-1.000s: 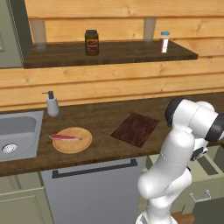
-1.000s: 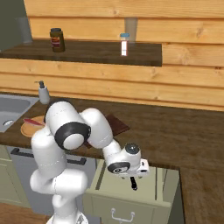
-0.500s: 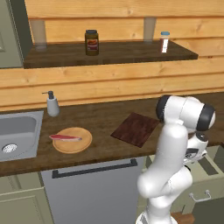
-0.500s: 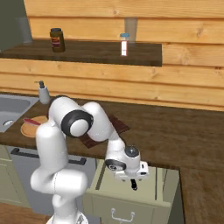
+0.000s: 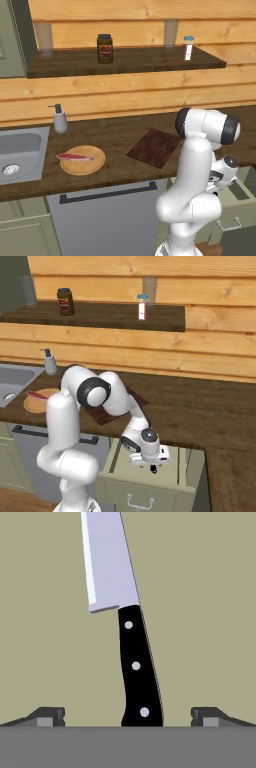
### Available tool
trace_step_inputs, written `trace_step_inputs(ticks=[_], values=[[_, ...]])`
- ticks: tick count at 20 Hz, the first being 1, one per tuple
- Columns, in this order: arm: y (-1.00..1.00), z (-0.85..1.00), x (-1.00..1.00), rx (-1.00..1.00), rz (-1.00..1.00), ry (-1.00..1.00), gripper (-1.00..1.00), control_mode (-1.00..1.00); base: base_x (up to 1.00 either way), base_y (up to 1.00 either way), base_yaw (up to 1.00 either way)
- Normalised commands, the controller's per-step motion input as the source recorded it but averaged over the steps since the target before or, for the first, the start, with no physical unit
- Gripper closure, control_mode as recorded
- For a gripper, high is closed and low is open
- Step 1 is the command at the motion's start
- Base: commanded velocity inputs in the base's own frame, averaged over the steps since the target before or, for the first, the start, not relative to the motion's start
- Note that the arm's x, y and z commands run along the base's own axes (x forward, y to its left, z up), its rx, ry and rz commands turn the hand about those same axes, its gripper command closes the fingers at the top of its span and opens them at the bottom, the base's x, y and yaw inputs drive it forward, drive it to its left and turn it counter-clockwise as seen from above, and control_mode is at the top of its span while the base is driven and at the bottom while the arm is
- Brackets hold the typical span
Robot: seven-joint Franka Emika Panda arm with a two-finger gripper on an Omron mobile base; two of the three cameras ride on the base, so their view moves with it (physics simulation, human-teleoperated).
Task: Pick up the knife from the drawer and place it on the cutting board. Then place the meat from the plate to the cutting board.
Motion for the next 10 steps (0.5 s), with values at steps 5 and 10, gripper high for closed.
trace_step_inputs(ticks=[5,10], values=[[0.0,-0.1,0.0,0.0,0.01,0.0,-1.0,-1.0,0.0,0.0,0.0],[0.0,-0.07,0.0,0.0,0.02,0.0,-1.0,-1.0,0.0,0.0,0.0]])
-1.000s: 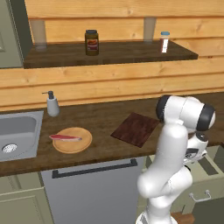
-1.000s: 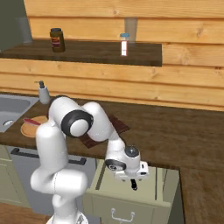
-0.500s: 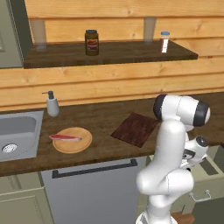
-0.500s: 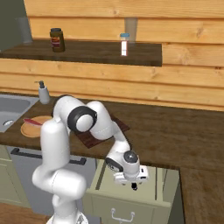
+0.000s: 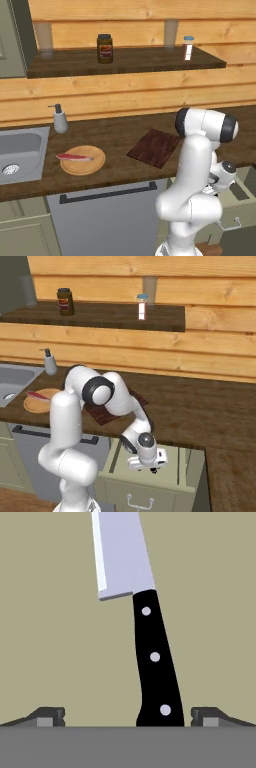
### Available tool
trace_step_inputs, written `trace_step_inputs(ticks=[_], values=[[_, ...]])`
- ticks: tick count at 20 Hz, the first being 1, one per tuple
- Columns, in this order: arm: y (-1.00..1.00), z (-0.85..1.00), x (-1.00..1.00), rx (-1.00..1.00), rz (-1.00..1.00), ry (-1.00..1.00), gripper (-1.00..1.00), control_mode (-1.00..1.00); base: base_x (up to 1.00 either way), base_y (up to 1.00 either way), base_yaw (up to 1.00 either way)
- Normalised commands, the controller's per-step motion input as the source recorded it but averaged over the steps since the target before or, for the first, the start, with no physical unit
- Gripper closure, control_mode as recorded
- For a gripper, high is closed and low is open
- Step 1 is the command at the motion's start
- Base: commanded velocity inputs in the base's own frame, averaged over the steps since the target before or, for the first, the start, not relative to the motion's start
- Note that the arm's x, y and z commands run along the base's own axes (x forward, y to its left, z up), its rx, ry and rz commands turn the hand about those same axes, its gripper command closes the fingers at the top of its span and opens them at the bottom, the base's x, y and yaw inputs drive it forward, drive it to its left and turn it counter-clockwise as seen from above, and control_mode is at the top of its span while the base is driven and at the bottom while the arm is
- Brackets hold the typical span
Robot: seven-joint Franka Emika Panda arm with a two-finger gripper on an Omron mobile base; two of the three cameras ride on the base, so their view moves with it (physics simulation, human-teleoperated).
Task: Pick up the knife from the drawer and place it on the cutting board. Then place the meat from the plate to the cutting board.
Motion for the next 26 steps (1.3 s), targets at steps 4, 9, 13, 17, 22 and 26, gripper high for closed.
trace_step_inputs(ticks=[4,9,13,17,22,26], values=[[0.0,-0.07,0.0,0.02,0.05,0.0,-1.0,-1.0,0.0,0.0,0.0],[0.0,-0.05,0.0,0.05,0.06,0.0,-1.0,-1.0,0.0,0.0,0.0],[-0.09,0.0,0.0,0.05,0.05,0.0,-1.0,-1.0,0.0,0.0,0.0],[-0.15,-0.09,0.22,0.07,0.02,0.01,1.0,-1.0,0.0,0.0,0.0],[0.0,-0.27,0.25,0.1,0.06,0.11,1.0,-1.0,0.0,0.0,0.0],[0.0,-0.46,0.14,0.07,0.04,0.11,1.0,-1.0,0.0,0.0,0.0]])
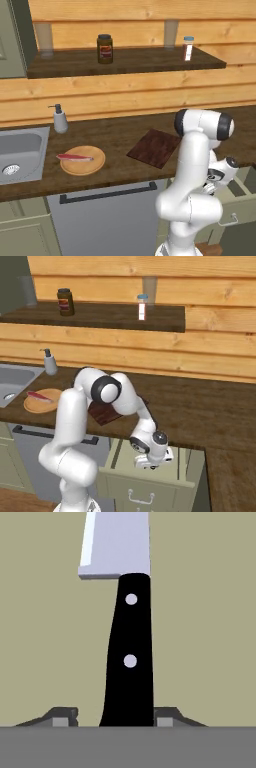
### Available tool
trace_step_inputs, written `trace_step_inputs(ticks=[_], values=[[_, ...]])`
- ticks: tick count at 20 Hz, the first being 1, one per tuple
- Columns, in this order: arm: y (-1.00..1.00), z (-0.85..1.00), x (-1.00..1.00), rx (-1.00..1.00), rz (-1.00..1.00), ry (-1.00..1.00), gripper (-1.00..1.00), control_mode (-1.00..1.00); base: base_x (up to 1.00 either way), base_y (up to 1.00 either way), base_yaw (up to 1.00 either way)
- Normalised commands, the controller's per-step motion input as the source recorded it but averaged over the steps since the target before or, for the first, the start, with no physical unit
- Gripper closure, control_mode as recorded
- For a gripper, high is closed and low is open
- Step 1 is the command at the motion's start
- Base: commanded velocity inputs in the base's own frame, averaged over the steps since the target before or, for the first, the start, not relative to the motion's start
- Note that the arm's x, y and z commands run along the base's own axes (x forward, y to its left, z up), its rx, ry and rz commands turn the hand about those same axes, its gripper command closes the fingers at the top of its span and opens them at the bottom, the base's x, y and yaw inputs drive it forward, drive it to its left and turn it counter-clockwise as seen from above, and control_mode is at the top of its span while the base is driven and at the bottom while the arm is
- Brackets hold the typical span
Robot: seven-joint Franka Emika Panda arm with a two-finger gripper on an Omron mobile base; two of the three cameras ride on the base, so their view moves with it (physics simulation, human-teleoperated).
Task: Pick up the knife from the drawer and place it on the cutting board. Then place the meat from the plate to the cutting board.
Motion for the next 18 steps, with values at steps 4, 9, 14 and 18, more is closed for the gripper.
trace_step_inputs(ticks=[4,9,14,18], values=[[0.0,-0.58,-0.06,0.02,0.09,0.05,1.0,-1.0,0.0,0.0,0.0],[-0.09,-0.29,-0.47,0.0,0.3,0.0,1.0,-1.0,0.0,0.0,0.0],[-0.46,0.06,-0.28,-0.04,0.35,-0.04,1.0,-1.0,0.0,0.0,0.0],[-0.64,0.53,-0.02,-0.1,0.31,-0.01,1.0,-1.0,0.0,0.0,0.0]])
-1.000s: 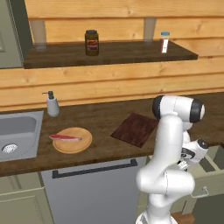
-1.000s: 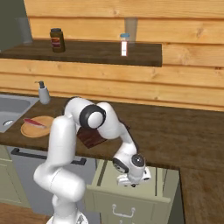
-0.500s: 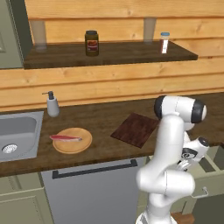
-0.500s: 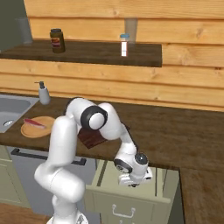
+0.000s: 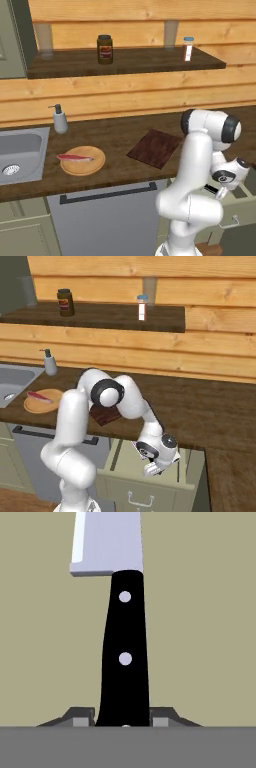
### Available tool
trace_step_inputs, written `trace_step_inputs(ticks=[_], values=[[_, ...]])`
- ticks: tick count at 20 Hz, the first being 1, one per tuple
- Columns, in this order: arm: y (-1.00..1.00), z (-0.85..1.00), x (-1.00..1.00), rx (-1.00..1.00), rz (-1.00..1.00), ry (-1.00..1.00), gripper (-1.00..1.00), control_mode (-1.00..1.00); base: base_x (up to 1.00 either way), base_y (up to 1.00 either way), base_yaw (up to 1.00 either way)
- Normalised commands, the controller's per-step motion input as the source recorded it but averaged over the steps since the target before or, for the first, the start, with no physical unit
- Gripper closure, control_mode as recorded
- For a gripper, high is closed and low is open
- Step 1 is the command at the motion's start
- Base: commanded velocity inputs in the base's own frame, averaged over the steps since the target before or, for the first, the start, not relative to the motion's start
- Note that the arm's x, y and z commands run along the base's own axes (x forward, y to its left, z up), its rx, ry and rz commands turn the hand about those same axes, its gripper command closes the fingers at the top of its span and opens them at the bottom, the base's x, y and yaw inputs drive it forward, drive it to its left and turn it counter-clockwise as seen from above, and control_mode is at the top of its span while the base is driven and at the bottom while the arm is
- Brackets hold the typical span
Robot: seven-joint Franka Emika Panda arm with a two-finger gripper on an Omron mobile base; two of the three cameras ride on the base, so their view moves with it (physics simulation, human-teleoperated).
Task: Pick up the knife from the drawer and place it on the cutting board. Then place the meat from the plate to the cutting board.
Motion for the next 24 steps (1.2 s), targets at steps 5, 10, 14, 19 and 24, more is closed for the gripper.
trace_step_inputs(ticks=[5,10,14,19,24], values=[[-0.31,0.93,0.0,-0.1,0.32,0.0,1.0,-1.0,0.0,0.0,0.0],[-0.04,1.0,0.0,-0.11,0.31,0.0,1.0,-1.0,0.0,0.0,0.0],[-0.28,0.93,0.0,-0.1,0.38,0.0,1.0,-1.0,0.0,0.0,0.0],[-0.65,0.59,0.0,-0.04,0.43,0.0,1.0,-1.0,0.0,0.0,0.0],[-0.88,0.29,-0.02,0.0,0.42,0.0,1.0,-1.0,0.0,0.0,0.0]])
